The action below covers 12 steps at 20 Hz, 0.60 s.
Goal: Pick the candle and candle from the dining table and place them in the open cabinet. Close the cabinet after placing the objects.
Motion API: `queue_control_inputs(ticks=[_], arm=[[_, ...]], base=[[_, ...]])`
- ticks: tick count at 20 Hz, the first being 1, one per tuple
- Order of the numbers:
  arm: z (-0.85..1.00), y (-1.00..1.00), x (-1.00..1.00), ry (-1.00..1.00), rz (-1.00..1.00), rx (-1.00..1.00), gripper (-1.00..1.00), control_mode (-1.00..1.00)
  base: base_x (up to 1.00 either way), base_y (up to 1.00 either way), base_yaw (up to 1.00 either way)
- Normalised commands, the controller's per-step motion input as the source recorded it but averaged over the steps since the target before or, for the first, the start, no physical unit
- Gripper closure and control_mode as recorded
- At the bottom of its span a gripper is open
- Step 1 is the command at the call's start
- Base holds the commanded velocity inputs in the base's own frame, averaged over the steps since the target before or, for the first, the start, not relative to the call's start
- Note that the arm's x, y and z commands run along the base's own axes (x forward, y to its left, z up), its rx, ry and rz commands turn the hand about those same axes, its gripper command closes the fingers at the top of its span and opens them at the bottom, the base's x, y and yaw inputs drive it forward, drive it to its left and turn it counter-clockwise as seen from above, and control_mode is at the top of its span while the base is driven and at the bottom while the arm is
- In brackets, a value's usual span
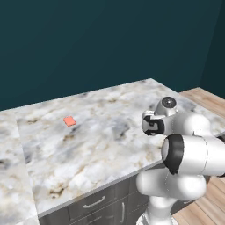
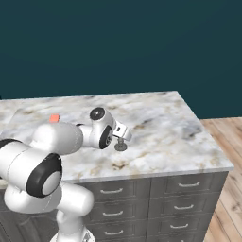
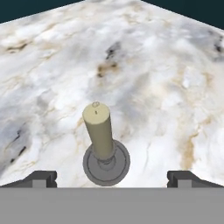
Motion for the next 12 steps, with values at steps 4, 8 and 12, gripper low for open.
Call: queue_control_inputs(ticks=[4,8,12], arm=[[-0.12,0.07,0.03,0.00,0.00,0.00,-1.00,-1.00],[-0.10,0.06,0.01,0.00,0.00,0.00,-1.00,-1.00],[-0.11,0.01,0.08,0.00,0.00,0.00,-1.00,-1.00]], base=[[0.00,0.00,0.00],[0.00,0.00,0.00],[0.00,0.00,0.00]])
